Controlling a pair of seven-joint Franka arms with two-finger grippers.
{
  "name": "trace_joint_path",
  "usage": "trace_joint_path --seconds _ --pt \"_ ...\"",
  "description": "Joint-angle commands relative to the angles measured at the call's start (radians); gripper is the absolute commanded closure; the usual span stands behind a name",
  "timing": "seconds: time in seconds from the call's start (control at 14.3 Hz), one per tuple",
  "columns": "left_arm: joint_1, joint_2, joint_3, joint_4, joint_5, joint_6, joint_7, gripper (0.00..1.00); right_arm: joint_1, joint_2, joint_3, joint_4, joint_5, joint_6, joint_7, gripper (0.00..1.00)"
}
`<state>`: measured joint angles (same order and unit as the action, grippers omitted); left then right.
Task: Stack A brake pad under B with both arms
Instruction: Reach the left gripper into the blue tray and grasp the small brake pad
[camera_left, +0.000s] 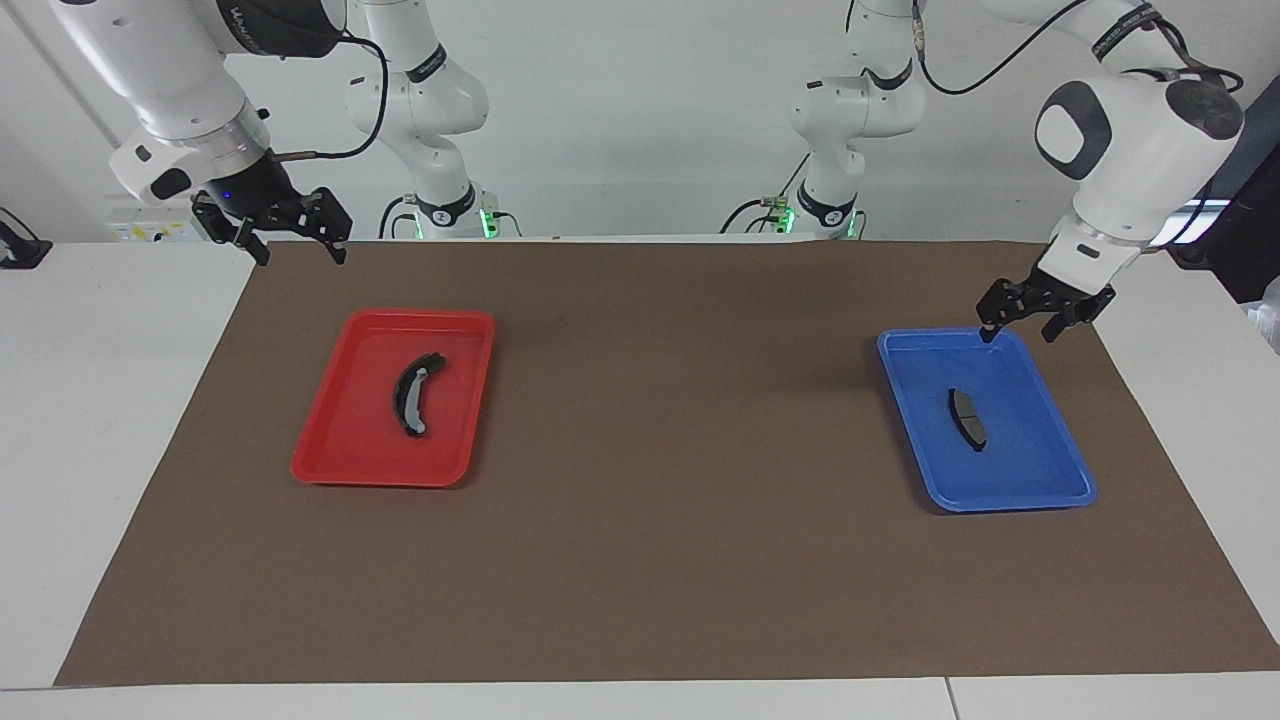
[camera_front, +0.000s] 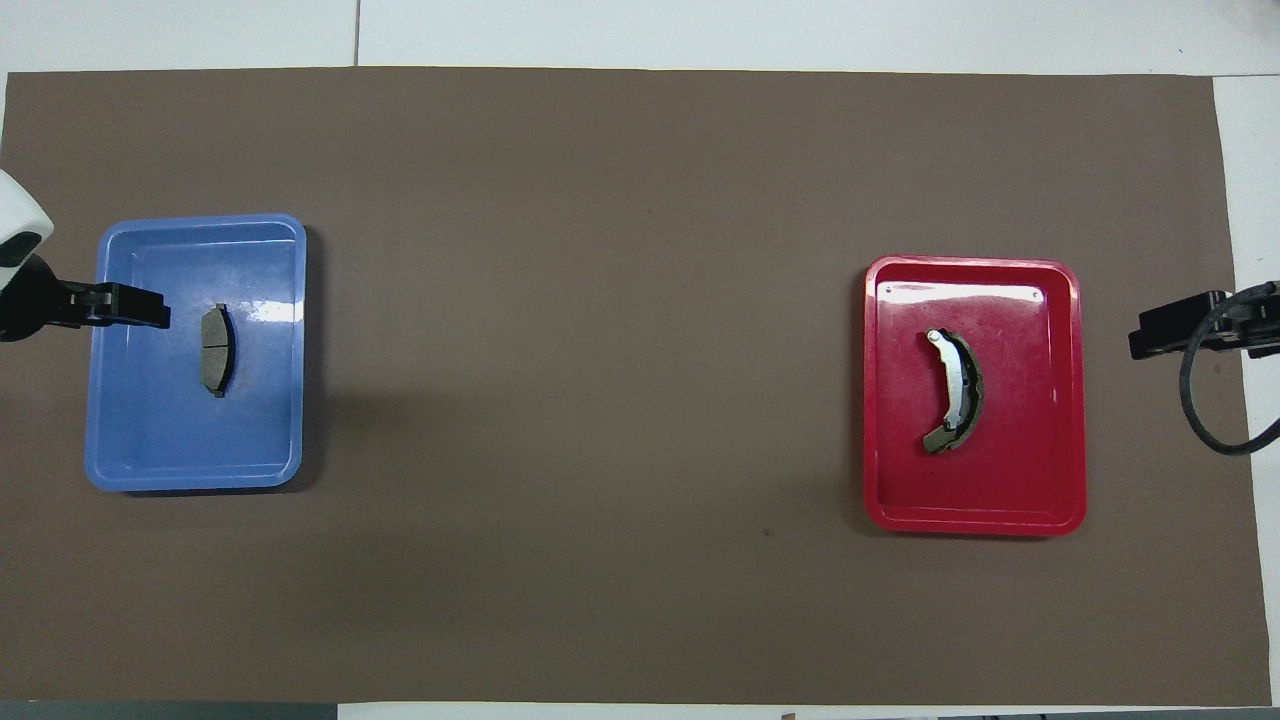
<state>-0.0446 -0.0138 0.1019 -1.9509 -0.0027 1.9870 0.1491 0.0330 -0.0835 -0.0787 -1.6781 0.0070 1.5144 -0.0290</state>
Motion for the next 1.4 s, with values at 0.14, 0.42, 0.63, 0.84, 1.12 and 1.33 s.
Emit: trace_joint_path --seconds 0.14,0.42,0.63,0.84,1.12,1.33 --pt "0.044 0.106 -0.001 -0.131 0.02 0.243 0.073 0.12 -0.005 -0.022 0.005 -0.022 -0.005 -0.005 -0.017 0.0" --pt "0.068 0.182 -0.001 -0.148 0.02 0.352 0.09 0.12 -0.004 -0.022 0.005 -0.022 -0.005 -0.005 -0.017 0.0" --pt "0.078 0.219 -0.001 -0.151 0.02 0.386 0.087 0.13 -0.005 -0.022 0.005 -0.022 -0.005 -0.005 -0.017 0.0" --pt "0.078 0.224 -0.002 -0.215 0.018 0.481 0.072 0.15 -0.005 -0.022 0.005 -0.022 -0.005 -0.005 -0.017 0.0" --pt "0.071 0.225 -0.002 -0.252 0.018 0.516 0.037 0.23 -0.005 -0.022 0.005 -0.022 -0.005 -0.005 -0.017 0.0" --pt "0.066 0.222 -0.002 -0.253 0.018 0.506 0.004 0.43 -0.004 -0.022 0.005 -0.022 -0.005 -0.005 -0.017 0.0"
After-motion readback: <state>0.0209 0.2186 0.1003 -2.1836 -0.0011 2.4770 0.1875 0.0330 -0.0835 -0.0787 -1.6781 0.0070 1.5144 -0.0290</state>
